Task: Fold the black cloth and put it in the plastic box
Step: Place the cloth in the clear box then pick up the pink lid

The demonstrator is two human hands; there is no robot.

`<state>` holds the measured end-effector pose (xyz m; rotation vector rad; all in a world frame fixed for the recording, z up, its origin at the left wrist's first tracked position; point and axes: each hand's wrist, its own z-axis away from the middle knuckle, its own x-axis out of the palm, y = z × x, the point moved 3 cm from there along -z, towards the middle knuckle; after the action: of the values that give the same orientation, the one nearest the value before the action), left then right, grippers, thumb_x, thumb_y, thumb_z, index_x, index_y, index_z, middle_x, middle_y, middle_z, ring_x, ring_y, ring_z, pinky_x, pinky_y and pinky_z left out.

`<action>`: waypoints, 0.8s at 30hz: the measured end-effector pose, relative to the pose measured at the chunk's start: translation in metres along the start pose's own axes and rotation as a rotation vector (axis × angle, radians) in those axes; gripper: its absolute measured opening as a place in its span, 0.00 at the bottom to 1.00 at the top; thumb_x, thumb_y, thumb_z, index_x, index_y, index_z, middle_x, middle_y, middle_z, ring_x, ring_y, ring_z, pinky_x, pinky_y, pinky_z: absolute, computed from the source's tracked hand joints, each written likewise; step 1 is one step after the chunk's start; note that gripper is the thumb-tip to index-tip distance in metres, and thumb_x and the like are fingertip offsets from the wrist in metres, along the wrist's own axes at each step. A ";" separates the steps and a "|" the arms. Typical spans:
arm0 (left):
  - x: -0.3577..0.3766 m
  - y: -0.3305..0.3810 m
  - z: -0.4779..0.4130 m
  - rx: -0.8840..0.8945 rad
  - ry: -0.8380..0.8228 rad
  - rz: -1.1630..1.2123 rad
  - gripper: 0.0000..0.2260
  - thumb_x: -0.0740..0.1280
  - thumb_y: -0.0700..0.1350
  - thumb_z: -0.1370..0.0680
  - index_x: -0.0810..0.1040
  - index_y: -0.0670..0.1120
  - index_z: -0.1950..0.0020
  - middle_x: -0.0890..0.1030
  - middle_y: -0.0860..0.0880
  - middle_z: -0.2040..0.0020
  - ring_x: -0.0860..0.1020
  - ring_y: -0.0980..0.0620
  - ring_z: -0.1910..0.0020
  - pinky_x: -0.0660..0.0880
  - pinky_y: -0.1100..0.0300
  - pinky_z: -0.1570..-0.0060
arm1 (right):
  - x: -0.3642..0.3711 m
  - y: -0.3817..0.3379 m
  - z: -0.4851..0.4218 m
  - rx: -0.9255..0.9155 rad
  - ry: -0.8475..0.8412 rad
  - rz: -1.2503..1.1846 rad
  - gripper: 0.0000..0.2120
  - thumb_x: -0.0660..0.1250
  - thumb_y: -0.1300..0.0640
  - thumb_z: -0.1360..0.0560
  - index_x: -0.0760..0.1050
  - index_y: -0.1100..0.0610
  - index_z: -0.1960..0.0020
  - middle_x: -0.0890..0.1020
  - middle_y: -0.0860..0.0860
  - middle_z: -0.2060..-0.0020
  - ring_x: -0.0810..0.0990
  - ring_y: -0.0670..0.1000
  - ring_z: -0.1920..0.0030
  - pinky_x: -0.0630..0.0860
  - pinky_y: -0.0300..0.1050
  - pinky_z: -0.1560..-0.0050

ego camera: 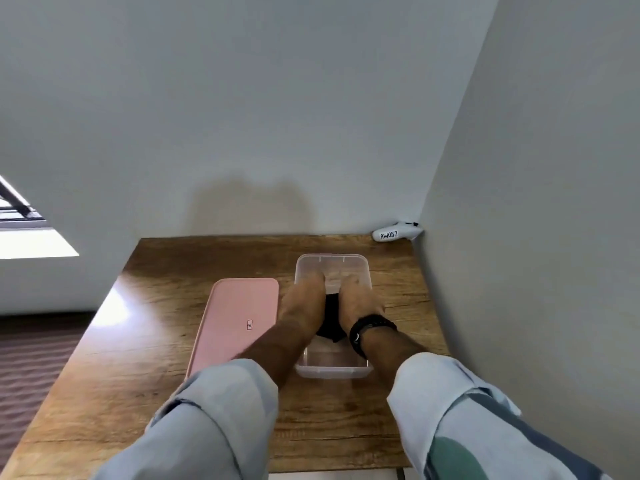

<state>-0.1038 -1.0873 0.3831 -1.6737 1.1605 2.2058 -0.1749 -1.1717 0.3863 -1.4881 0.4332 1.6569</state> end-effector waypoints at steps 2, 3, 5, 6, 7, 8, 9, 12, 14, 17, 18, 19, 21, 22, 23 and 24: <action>-0.022 -0.012 -0.004 0.022 0.094 0.125 0.12 0.58 0.42 0.17 0.76 0.48 0.35 0.85 0.44 0.43 0.83 0.42 0.46 0.81 0.45 0.45 | -0.013 -0.007 0.000 -0.056 0.003 0.029 0.13 0.60 0.66 0.21 0.75 0.60 0.38 0.83 0.56 0.45 0.83 0.59 0.43 0.80 0.52 0.49; -0.038 -0.024 -0.004 0.015 0.176 0.197 0.11 0.60 0.44 0.17 0.78 0.50 0.37 0.85 0.47 0.45 0.83 0.44 0.47 0.81 0.47 0.47 | -0.024 -0.016 0.002 -0.087 0.046 0.016 0.12 0.61 0.66 0.21 0.77 0.59 0.40 0.83 0.56 0.47 0.84 0.58 0.44 0.80 0.50 0.53; -0.058 -0.064 0.002 -0.071 0.330 0.274 0.09 0.63 0.45 0.18 0.79 0.48 0.40 0.85 0.47 0.45 0.82 0.45 0.47 0.80 0.49 0.47 | -0.040 -0.037 0.009 -0.164 0.187 -0.096 0.11 0.61 0.64 0.21 0.76 0.58 0.42 0.84 0.55 0.51 0.84 0.57 0.49 0.74 0.46 0.60; -0.063 -0.091 0.008 -0.144 0.349 0.263 0.10 0.64 0.44 0.18 0.79 0.47 0.39 0.84 0.45 0.43 0.82 0.44 0.44 0.79 0.49 0.45 | -0.042 -0.054 0.016 -0.225 0.253 -0.219 0.09 0.61 0.61 0.21 0.76 0.57 0.43 0.84 0.55 0.53 0.84 0.57 0.50 0.72 0.45 0.60; -0.064 -0.117 0.016 -0.245 0.319 0.232 0.12 0.64 0.44 0.18 0.78 0.46 0.36 0.83 0.43 0.40 0.81 0.43 0.42 0.79 0.48 0.43 | -0.038 -0.071 0.024 -0.271 0.262 -0.373 0.08 0.61 0.59 0.20 0.76 0.57 0.44 0.85 0.55 0.53 0.84 0.56 0.51 0.73 0.45 0.58; -0.065 -0.144 0.025 -0.365 0.266 0.195 0.15 0.65 0.43 0.19 0.76 0.45 0.32 0.81 0.42 0.36 0.80 0.42 0.38 0.80 0.46 0.41 | -0.026 -0.090 0.033 -0.301 0.210 -0.511 0.08 0.60 0.58 0.20 0.76 0.56 0.45 0.85 0.55 0.52 0.84 0.57 0.50 0.76 0.47 0.56; -0.065 -0.168 0.034 -0.486 0.208 0.162 0.18 0.65 0.43 0.19 0.75 0.45 0.29 0.79 0.41 0.32 0.78 0.40 0.36 0.80 0.43 0.40 | -0.007 -0.108 0.043 -0.294 0.106 -0.578 0.09 0.59 0.58 0.19 0.76 0.56 0.43 0.84 0.55 0.49 0.83 0.57 0.47 0.78 0.47 0.51; -0.062 -0.203 0.057 -0.644 0.079 0.171 0.21 0.64 0.44 0.19 0.73 0.44 0.26 0.78 0.40 0.31 0.79 0.37 0.35 0.80 0.40 0.38 | 0.061 -0.143 0.068 -0.176 -0.302 -0.468 0.22 0.55 0.60 0.18 0.63 0.62 0.24 0.73 0.59 0.28 0.73 0.59 0.29 0.72 0.46 0.33; -0.060 -0.210 0.063 -0.623 0.039 0.212 0.18 0.63 0.44 0.18 0.76 0.42 0.28 0.82 0.40 0.34 0.82 0.40 0.38 0.82 0.44 0.40 | 0.089 -0.149 0.078 -0.040 -0.387 -0.406 0.26 0.56 0.61 0.18 0.56 0.64 0.21 0.64 0.60 0.23 0.66 0.60 0.23 0.66 0.50 0.24; -0.060 -0.212 0.065 -0.602 0.033 0.241 0.13 0.64 0.42 0.17 0.82 0.41 0.36 0.85 0.41 0.40 0.84 0.41 0.43 0.83 0.49 0.44 | 0.096 -0.146 0.084 0.189 -0.245 -0.418 0.24 0.58 0.60 0.18 0.60 0.63 0.24 0.66 0.60 0.25 0.67 0.60 0.25 0.67 0.51 0.25; -0.060 -0.212 0.065 -0.597 0.014 0.255 0.12 0.64 0.42 0.17 0.83 0.40 0.38 0.85 0.41 0.42 0.84 0.42 0.45 0.84 0.48 0.45 | 0.095 -0.145 0.085 0.231 -0.213 -0.424 0.24 0.59 0.58 0.18 0.60 0.62 0.24 0.66 0.59 0.25 0.68 0.60 0.25 0.67 0.51 0.25; -0.058 -0.212 0.065 -0.591 -0.010 0.274 0.12 0.64 0.43 0.17 0.84 0.40 0.40 0.85 0.41 0.43 0.85 0.42 0.45 0.84 0.48 0.44 | 0.093 -0.143 0.086 0.268 -0.197 -0.421 0.25 0.59 0.56 0.18 0.60 0.62 0.24 0.67 0.59 0.25 0.68 0.60 0.25 0.66 0.51 0.25; -0.053 -0.215 0.066 -0.596 -0.050 0.324 0.12 0.63 0.44 0.16 0.84 0.41 0.41 0.85 0.42 0.45 0.85 0.43 0.47 0.85 0.47 0.45 | 0.092 -0.137 0.084 0.292 -0.201 -0.422 0.26 0.59 0.56 0.18 0.59 0.63 0.23 0.67 0.59 0.25 0.67 0.60 0.25 0.65 0.52 0.24; -0.052 -0.218 0.068 -0.612 -0.058 0.361 0.13 0.63 0.46 0.16 0.84 0.42 0.40 0.85 0.44 0.47 0.84 0.43 0.48 0.85 0.48 0.47 | 0.091 -0.135 0.082 0.295 -0.210 -0.443 0.26 0.59 0.56 0.19 0.60 0.63 0.23 0.67 0.59 0.25 0.68 0.61 0.25 0.66 0.53 0.25; -0.052 -0.223 0.070 -0.627 -0.056 0.402 0.13 0.62 0.46 0.16 0.83 0.42 0.38 0.84 0.45 0.48 0.84 0.43 0.48 0.84 0.49 0.49 | 0.088 -0.135 0.080 0.288 -0.211 -0.463 0.26 0.60 0.57 0.20 0.61 0.63 0.24 0.69 0.60 0.26 0.70 0.61 0.26 0.67 0.54 0.26; -0.052 -0.228 0.071 -0.638 -0.044 0.448 0.14 0.61 0.46 0.15 0.82 0.43 0.37 0.83 0.45 0.48 0.83 0.43 0.48 0.83 0.51 0.52 | 0.083 -0.135 0.077 0.265 -0.199 -0.466 0.25 0.61 0.58 0.20 0.64 0.63 0.25 0.71 0.60 0.27 0.72 0.61 0.28 0.70 0.53 0.27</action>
<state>-0.0171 -0.8664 0.3232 -1.6569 0.9448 3.1330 -0.1155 -1.0068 0.3638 -1.1117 0.1685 1.3017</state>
